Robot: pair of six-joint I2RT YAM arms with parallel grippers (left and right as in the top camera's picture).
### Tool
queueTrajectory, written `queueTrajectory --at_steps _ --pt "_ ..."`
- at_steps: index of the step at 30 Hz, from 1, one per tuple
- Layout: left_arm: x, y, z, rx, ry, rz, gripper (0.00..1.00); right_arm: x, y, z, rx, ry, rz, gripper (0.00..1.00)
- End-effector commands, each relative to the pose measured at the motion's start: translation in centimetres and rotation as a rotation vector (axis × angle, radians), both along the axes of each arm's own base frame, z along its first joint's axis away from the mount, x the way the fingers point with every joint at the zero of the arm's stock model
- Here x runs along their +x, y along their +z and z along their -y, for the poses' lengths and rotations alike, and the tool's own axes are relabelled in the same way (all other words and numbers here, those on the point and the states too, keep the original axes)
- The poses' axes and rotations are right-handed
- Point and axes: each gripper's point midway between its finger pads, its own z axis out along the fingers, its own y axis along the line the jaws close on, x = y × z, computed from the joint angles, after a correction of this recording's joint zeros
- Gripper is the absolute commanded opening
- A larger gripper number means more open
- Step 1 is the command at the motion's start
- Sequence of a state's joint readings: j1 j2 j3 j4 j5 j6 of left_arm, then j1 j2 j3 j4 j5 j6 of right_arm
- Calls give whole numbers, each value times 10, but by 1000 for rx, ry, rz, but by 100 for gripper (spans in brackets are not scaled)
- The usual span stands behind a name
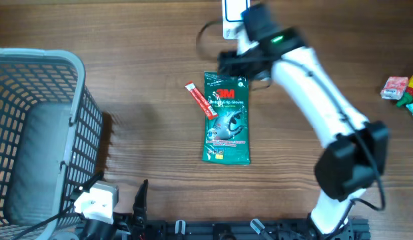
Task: Scan the item barcode
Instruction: 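Reach the right gripper to the red tube and grasp it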
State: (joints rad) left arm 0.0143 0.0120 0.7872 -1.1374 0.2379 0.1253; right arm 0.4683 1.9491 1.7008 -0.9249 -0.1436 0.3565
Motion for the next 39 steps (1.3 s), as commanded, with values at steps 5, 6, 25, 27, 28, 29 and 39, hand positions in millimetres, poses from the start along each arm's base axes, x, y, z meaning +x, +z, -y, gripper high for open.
queueTrajectory --at_steps 5,6,25,27,28,29,39 --pt "-1 2 2 -5 -10 13 100 -24 -65 -59 -243 193 131 88" --pt "-1 2 2 -5 -10 13 100 -20 -67 -59 -319 183 187 88" --pt "-1 2 2 -5 -10 13 100 -26 -108 -92 -695 404 421 74" --pt "-1 2 2 -5 -10 13 100 -26 -106 -97 -700 426 439 74" --pt "-1 2 2 -5 -10 13 100 -24 -105 -94 -713 415 446 70" --pt "-1 2 2 -5 -10 13 100 -21 -104 -90 -724 404 448 69" --pt "-1 2 2 -5 -10 13 100 -26 -152 -75 -751 480 320 66"
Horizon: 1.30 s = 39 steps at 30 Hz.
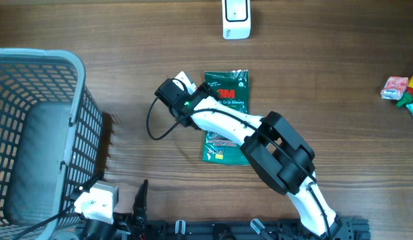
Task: Scan the item barcode
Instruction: 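Reach the right gripper to the red tube and grasp it, then lift the red tube and move it toward the scanner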
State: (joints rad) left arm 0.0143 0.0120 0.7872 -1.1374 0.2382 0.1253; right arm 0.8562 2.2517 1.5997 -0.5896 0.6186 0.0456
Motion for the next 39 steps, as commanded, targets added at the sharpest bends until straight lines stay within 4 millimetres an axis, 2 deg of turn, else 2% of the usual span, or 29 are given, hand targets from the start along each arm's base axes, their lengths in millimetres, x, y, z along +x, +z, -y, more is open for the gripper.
queueTrajectory --at_steps 1,3,4,6,7,9,10,13,15,17,18,20,21,22,24,26,31,34,39 --pt "-1 2 2 -5 -9 13 100 -20 -38 -6 -52 61 -96 66" --pt "-1 2 2 -5 -9 13 100 -22 -43 -7 -60 65 -101 57" --pt "-1 2 2 -5 -9 13 100 -22 -44 -5 -68 58 -98 48" --pt "-1 2 2 -5 -9 13 100 -23 -47 -1 -87 53 -103 37" --pt "-1 2 2 -5 -9 13 100 -26 -53 6 -104 46 -134 24" --pt "-1 2 2 -5 -9 13 100 -29 -58 14 -109 28 -170 8" --pt "-1 2 2 -5 -9 13 100 -28 -59 18 -104 3 -171 5" --pt "-1 2 2 -5 -9 13 100 -27 -59 22 -73 -26 -205 4" --pt "-1 2 2 -5 -9 13 100 -26 -44 17 -31 -53 -216 4" --pt "-1 2 2 -5 -9 13 100 -20 -16 10 35 -118 -180 4" --pt "-1 2 2 -5 -9 13 100 -15 11 6 98 -174 -145 4" --pt "-1 2 2 -5 -9 13 100 -11 52 5 201 -287 -99 4" --pt "-1 2 2 -5 -9 13 100 -15 71 10 259 -382 -79 4" --pt "-1 2 2 -5 -9 13 100 -22 81 20 307 -509 -68 4" --pt "-1 2 2 -5 -9 13 100 -38 87 40 357 -726 -65 4" --pt "-1 2 2 -5 -9 13 100 -69 84 58 360 -948 -145 4" --pt "-1 2 2 -5 -9 13 100 -129 82 76 262 -1205 -339 4" --pt "-1 2 2 -5 -9 13 100 -136 83 84 258 -1338 -284 5" --pt "-1 2 2 -5 -9 13 100 -153 76 78 312 -1627 -258 5"
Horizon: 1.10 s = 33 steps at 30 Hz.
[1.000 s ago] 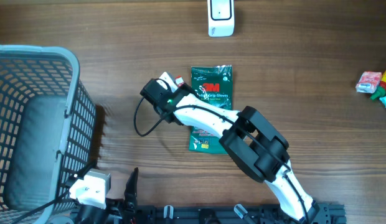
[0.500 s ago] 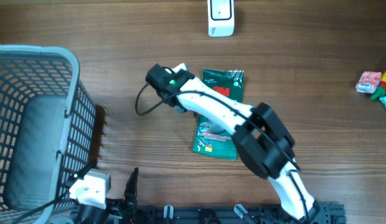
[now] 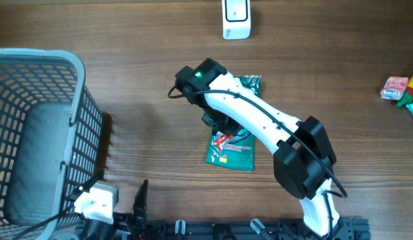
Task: Scan the item barcode
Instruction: 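Lift the red tube and move it toward the scanner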
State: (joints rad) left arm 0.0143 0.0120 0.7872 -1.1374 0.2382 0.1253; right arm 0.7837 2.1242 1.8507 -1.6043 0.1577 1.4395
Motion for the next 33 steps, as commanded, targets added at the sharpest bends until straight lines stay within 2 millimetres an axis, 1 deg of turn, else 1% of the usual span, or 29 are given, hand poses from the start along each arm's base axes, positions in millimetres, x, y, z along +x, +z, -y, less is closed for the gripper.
queueTrajectory --at_steps 1,2,3,5,9,12,15,21,23,25,26,28,30,31,32,33 --pt "-1 2 2 -5 -9 13 100 -20 -8 -5 -11 -350 4 4" --pt "-1 2 2 -5 -9 13 100 -22 -9 -6 -13 -407 -1 5" --pt "-1 2 2 -5 -9 13 100 -29 -11 -7 -13 -503 -27 4" --pt "-1 2 2 -5 -9 13 100 -32 -13 -7 -17 -565 -46 4" --pt "-1 2 2 -5 -9 13 100 -28 -14 0 -21 -599 -49 4" --pt "-1 2 2 -5 -9 13 100 -28 -14 0 -4 -649 -78 4" --pt "-1 2 2 -5 -9 13 100 -23 -14 4 2 -676 -86 4" --pt "-1 2 2 -5 -9 13 100 -25 -13 1 21 -686 -115 4" --pt "-1 2 2 -5 -9 13 100 -22 -12 4 66 -581 -156 5" --pt "-1 2 2 -5 -9 13 100 -7 -12 11 157 -424 -188 4" --pt "-1 2 2 -5 -9 13 100 3 -14 15 205 -336 -194 4" --pt "-1 2 2 -5 -9 13 100 33 -19 20 326 -128 -165 4" --pt "-1 2 2 -5 -9 13 100 55 -21 12 467 45 -133 4" --pt "-1 2 2 -5 -9 13 100 63 -21 7 528 101 -117 4" --pt "-1 2 2 -5 -9 13 100 73 -17 5 583 121 -89 4" --pt "-1 2 2 -5 -9 13 100 77 -14 8 587 104 -74 4"
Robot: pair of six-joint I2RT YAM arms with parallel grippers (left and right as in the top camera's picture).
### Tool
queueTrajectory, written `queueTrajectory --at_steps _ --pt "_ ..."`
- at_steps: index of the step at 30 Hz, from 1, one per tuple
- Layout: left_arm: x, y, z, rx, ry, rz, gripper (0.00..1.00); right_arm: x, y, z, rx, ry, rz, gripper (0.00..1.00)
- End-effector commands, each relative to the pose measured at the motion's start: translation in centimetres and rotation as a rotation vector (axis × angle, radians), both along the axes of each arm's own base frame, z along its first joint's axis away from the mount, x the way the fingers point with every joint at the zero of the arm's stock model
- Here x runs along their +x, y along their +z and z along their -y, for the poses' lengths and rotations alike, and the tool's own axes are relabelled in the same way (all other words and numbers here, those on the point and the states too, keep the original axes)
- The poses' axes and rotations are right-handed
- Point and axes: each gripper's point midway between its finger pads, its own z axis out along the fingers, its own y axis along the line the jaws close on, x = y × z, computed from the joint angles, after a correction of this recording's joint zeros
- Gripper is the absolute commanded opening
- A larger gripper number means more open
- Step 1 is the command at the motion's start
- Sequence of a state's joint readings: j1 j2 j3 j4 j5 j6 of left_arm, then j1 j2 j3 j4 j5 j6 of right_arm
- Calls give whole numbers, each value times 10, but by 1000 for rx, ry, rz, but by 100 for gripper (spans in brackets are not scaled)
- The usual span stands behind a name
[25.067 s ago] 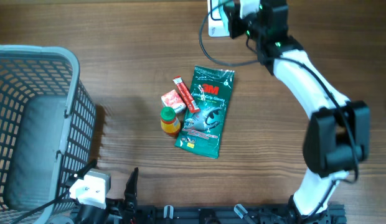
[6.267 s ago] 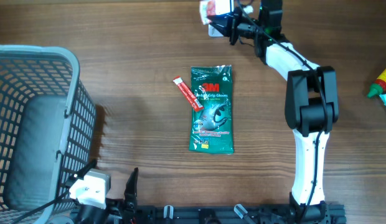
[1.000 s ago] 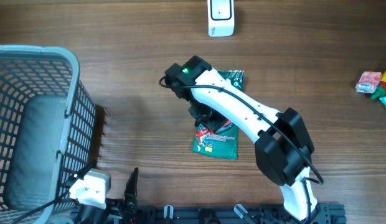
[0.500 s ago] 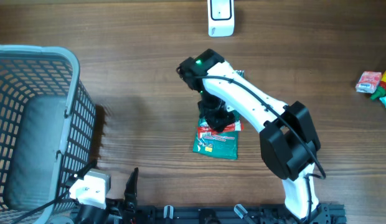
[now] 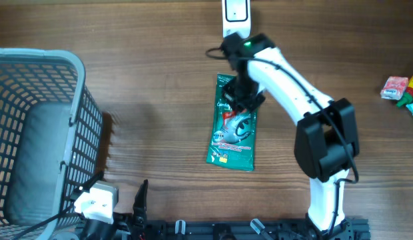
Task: Scan the item barcode
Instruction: 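Lift the red tube and move it toward the scanner, then hold the red tube in front of the white scanner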
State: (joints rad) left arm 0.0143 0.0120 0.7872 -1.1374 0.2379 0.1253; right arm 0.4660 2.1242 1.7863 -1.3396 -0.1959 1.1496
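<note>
A white barcode scanner (image 5: 234, 17) stands at the table's far edge. My right gripper (image 5: 238, 100) hangs just in front of it, above the top of a green 3M gloves pack (image 5: 232, 143) lying flat. A small red stick packet (image 5: 227, 119) shows at the fingertips, and the gripper looks shut on it. The arm hides most of the packet and the pack's top. My left gripper (image 5: 140, 200) rests at the near edge, and its jaws are too little in view to judge.
A grey wire basket (image 5: 40, 63) fills the left side. At the right edge lie a small pink packet (image 5: 395, 87) and the tip of a yellow-green bottle. The right arm's elbow (image 5: 326, 143) hangs over the table's right middle.
My right gripper moved from the middle of the green pack up and right, closer to the scanner, with the red packet at its tips. The green pack now lies straighter, its top shifted left.
At first the red packet lay left of the green pack while my right gripper was up by the scanner. Then the gripper was down over the packet's spot. Later the packet was gone from there, at the fingertips over the pack, and now nearer the scanner.
</note>
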Motion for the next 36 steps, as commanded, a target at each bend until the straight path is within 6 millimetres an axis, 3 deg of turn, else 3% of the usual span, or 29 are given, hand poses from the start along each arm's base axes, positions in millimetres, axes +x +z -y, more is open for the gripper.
queueTrajectory --at_steps 1,4,6,8,14,17,23,27,30,36 --pt "-1 2 2 -5 -10 13 100 12 14 -5 153 163 67 4" --pt "-1 2 2 -5 -10 13 100 28 29 7 146 -27 106 4" --pt "-1 2 2 -5 -10 13 100 58 39 13 137 -189 213 4" --pt "-1 2 2 -5 -10 13 100 102 53 5 206 -184 398 4" --pt "-1 2 2 -5 -10 13 100 158 78 13 285 -244 614 4" --pt "-1 2 2 -5 -10 13 100 174 88 43 217 -372 676 4" --pt "-1 2 2 -5 -10 13 100 211 103 85 37 -464 891 4" --pt "-1 2 2 -5 -10 13 100 241 127 58 220 -432 1009 4" --pt "-1 2 2 -5 -10 13 100 267 138 43 264 -302 1155 4" --pt "-1 2 2 -5 -10 13 100 314 112 30 339 -244 1329 4"
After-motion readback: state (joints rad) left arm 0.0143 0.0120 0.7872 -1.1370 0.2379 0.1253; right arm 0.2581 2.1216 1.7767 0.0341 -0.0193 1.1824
